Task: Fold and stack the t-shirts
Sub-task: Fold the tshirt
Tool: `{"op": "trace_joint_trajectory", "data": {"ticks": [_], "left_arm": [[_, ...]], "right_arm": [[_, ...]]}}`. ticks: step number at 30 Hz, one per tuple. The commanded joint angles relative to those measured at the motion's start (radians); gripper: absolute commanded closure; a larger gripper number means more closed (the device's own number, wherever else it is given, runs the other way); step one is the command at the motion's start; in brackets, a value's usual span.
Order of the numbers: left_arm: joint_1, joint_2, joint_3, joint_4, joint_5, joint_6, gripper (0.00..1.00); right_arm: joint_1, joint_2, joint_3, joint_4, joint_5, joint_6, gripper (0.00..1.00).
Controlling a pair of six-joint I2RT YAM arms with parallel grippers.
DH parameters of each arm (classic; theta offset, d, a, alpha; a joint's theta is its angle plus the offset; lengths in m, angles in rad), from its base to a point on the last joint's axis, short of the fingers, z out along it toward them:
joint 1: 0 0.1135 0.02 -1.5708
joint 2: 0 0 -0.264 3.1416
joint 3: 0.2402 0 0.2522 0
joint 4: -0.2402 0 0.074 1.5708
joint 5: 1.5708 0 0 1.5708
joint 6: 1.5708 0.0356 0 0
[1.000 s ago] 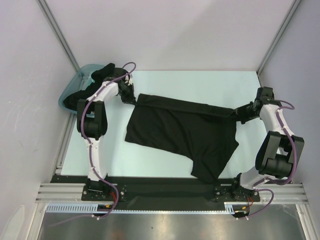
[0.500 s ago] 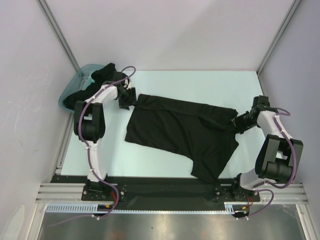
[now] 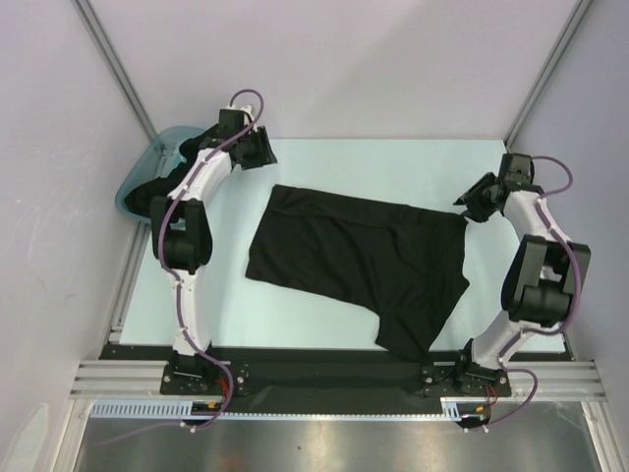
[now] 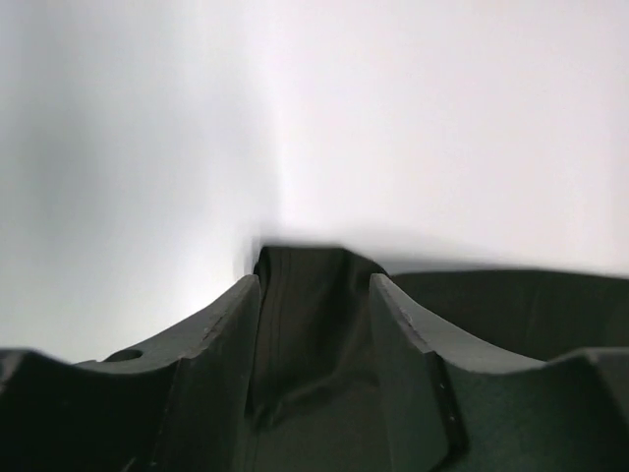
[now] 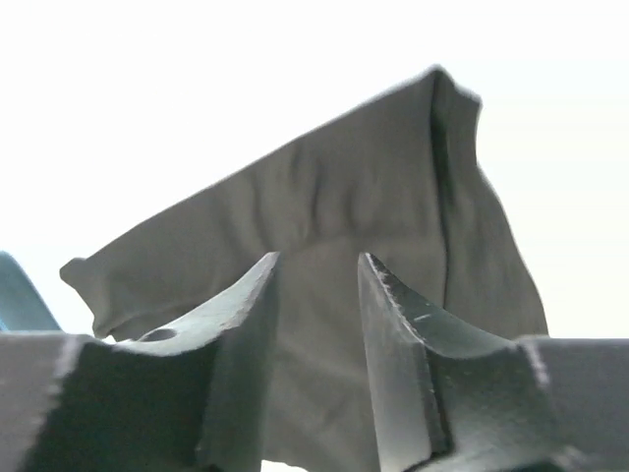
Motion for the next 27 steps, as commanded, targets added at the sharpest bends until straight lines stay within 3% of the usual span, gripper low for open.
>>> {"op": "trace_joint_trajectory", "data": {"ticks": [1,10,16,27], "left_arm": [[-0.005,0.085,0.095,-0.015,0.017,-0.022,0.47],[-0.005,0.121,0.053,0.070,0.033,-0.054,0.59],[-0.005,0.112,0.028,0.094,0.048,-0.059,0.61],[-0.005,0.114,0.011,0.101,0.056,-0.057,0.63]], "right_arm": [[-0.010,0.112,0.062,0.080,0.037,-0.072,0.59],[-0.032,0.270,0.092,0.151,0.033,-0.113,0.68],[-0.058,0.293,0.114,0.158,0.040,-0.125,0.62],[-0.078,0.359,0.137,0.200,-0.036,-0.085,0.61]]}}
